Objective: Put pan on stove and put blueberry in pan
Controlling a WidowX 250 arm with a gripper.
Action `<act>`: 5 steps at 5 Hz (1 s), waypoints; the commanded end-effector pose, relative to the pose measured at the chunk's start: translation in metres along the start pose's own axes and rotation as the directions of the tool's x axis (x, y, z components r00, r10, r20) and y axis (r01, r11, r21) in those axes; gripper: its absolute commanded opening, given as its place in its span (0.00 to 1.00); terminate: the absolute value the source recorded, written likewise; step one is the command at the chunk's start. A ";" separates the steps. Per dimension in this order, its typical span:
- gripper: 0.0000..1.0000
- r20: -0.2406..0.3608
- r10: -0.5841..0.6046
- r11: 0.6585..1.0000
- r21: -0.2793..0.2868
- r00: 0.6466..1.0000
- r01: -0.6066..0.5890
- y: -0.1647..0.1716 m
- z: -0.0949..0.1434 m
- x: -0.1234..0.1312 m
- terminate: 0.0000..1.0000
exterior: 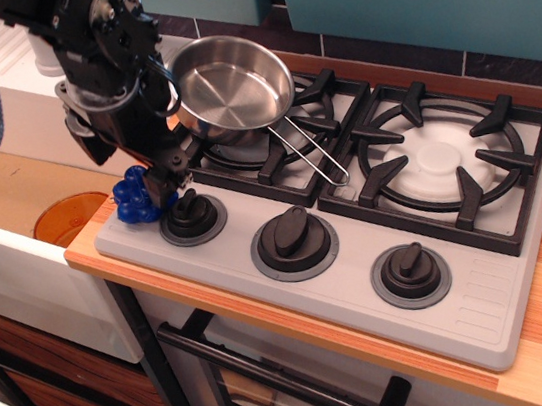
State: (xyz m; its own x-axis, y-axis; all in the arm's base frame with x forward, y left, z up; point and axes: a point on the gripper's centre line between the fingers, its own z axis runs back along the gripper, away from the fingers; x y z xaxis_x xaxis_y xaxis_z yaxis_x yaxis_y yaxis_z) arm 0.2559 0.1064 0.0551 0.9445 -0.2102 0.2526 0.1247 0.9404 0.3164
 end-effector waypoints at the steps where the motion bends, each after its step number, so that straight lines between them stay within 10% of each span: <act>1: 1.00 0.026 0.031 0.999 -0.031 0.999 -0.030 0.008 -0.003 0.003 0.00; 3: 1.00 0.048 0.051 0.996 -0.075 0.998 -0.047 0.011 -0.032 -0.002 0.00; 4: 0.00 0.032 0.055 0.995 -0.082 0.998 -0.052 0.010 -0.039 -0.002 0.00; 5: 0.00 0.018 0.051 0.996 -0.071 0.999 -0.050 0.011 -0.037 0.002 0.00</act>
State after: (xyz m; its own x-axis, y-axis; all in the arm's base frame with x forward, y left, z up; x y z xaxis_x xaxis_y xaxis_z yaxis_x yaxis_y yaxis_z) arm 0.2681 0.1250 0.0241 0.9477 -0.1623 0.2750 0.0990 0.9681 0.2302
